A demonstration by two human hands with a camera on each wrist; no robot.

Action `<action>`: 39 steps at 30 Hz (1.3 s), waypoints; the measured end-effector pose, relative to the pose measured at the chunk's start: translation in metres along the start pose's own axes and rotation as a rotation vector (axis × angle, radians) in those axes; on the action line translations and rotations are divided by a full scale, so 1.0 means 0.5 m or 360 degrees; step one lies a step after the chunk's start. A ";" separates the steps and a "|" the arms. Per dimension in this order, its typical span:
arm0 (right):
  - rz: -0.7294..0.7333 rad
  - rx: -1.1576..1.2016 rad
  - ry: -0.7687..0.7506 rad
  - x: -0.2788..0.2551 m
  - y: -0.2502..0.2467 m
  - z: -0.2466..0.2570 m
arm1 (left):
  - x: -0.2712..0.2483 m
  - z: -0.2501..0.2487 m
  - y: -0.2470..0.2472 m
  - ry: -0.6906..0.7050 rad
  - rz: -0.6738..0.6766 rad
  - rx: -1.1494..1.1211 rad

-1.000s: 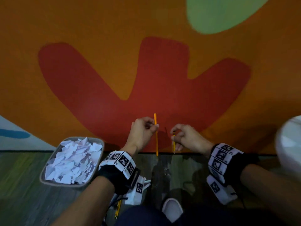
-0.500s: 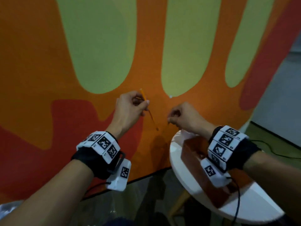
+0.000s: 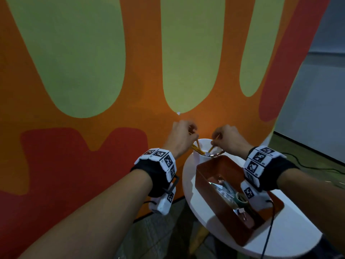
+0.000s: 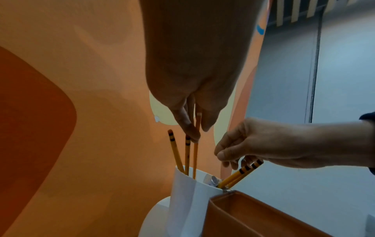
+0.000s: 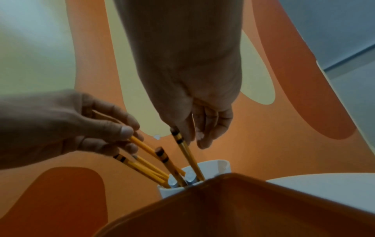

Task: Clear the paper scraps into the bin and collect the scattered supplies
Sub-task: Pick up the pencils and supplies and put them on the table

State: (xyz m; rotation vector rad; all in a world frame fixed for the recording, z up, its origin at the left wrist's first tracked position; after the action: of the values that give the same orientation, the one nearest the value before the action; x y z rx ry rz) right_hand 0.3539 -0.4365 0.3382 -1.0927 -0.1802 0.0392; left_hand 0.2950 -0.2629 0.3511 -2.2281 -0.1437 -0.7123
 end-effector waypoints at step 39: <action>0.1817 -0.0298 -0.0792 -0.400 1.039 0.527 | -1.047 0.671 -0.228 -0.1595 0.0379 0.0145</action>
State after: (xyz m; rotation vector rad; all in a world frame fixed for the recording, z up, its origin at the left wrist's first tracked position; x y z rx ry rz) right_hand 0.1432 0.0106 -0.0293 -1.2346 0.0189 1.3433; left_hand -0.0293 0.1172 -0.0366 -2.2594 -0.3774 0.5691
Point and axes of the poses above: each hand's wrist, its own x-axis towards the middle knuckle, its own y-axis out of the palm, z = x × y, the point moved 4 cm from there along x, towards the middle knuckle, and after that the axes turned 12 degrees about y, right-handed, at the moved point
